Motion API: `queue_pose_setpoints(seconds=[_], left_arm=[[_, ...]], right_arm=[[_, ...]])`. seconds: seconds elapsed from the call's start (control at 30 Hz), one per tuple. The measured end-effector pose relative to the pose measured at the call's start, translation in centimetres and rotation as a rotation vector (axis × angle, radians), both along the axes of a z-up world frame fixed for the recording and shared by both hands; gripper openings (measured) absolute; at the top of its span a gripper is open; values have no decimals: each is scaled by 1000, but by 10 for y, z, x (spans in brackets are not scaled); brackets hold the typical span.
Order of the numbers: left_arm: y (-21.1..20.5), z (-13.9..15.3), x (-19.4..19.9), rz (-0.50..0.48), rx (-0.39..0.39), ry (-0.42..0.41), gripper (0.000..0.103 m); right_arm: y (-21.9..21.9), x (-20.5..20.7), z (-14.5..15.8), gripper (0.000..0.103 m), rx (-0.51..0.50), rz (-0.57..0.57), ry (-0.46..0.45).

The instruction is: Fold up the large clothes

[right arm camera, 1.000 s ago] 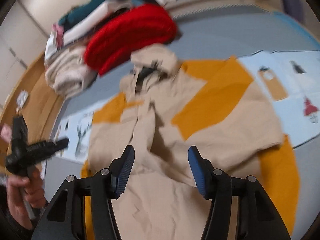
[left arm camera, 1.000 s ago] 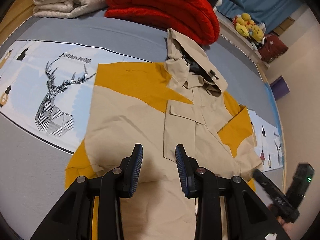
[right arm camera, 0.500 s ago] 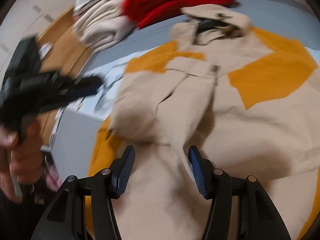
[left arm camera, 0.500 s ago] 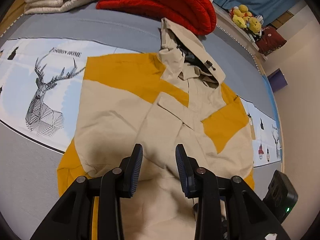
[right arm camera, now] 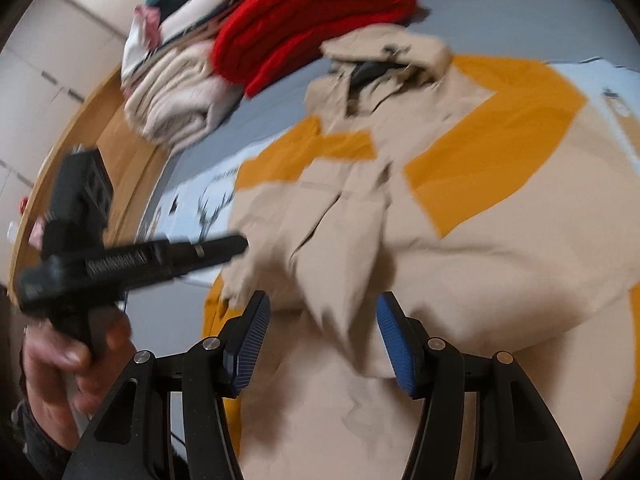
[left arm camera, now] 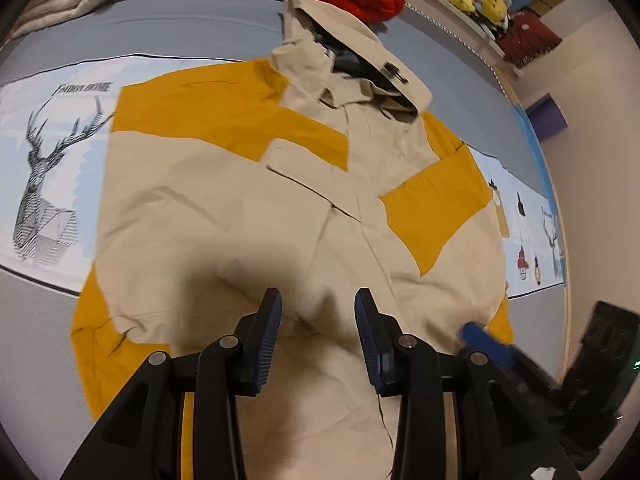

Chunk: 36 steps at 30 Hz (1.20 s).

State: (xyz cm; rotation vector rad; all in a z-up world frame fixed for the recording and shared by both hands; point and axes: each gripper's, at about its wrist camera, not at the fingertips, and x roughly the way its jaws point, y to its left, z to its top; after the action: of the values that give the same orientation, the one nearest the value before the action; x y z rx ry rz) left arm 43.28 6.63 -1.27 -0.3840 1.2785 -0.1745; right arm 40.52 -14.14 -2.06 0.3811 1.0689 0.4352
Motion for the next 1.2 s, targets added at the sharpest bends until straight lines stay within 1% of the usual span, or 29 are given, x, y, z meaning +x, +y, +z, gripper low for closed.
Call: queue_pose_setpoints(seconds=[0.07,0.13,0.2,0.27,0.33,0.37,0.43,0.5,0.6,0.63,0.67,0.7,0.73,0.77,0.8,0.83,0.9,0.93,1.0,1.13,1.2], left_arm=[[-15,-2,3,-13,41,-14,38],[-36,-4,4,-26,112,-33,56],[-55,-7,4,-45,163,-45,62],[-72,-11,4,-71,172,-49,65],[-92,-19,2,-107,199,-44,70],[-100,-24,1,-129,226,-41,70],[-115,-37,-4,-167,340,-37,70],[-121,-49,-9,-180,442,-35,70],[-120,-57,-11,-193,492,-37,70],[-117,-58,-11,-187,508,-37,70],[-113,-58,-11,-180,516,-37,71],[-108,-57,-11,-169,522,-34,71],[-102,-56,-10,-145,531,-31,71],[-93,-53,-9,-113,532,-29,71],[-82,-49,-9,-74,513,-26,71],[-64,-44,-8,-18,469,-11,72],[-43,-39,-7,52,410,11,72],[-29,-36,-9,91,350,25,72],[-5,-32,-13,166,271,53,72],[20,-16,-25,252,163,50,70],[31,-12,-28,279,141,48,68]], right_arm=[[-20,-1,1,57,-13,-92,-4],[-46,-1,-6,57,-21,-218,39],[-80,-1,-23,57,-19,-376,138],[-104,0,-38,58,1,-468,219],[-123,2,-52,58,-7,-529,284],[-128,3,-56,58,-6,-541,300],[-134,8,-63,58,13,-543,330],[-138,12,-71,57,19,-555,372],[-144,15,-83,56,38,-592,419],[-142,16,-87,52,45,-591,423],[-142,17,-90,27,53,-582,425],[-143,18,-94,9,64,-574,432],[-144,17,-97,9,67,-579,438],[-145,17,-97,4,66,-580,439],[-145,17,-97,3,60,-576,439],[-145,17,-98,3,62,-577,439],[-143,17,-98,2,54,-574,439],[-143,18,-99,2,55,-574,440],[-141,19,-100,2,53,-574,446],[-142,20,-102,2,46,-578,450],[-142,19,-100,2,31,-579,444]])
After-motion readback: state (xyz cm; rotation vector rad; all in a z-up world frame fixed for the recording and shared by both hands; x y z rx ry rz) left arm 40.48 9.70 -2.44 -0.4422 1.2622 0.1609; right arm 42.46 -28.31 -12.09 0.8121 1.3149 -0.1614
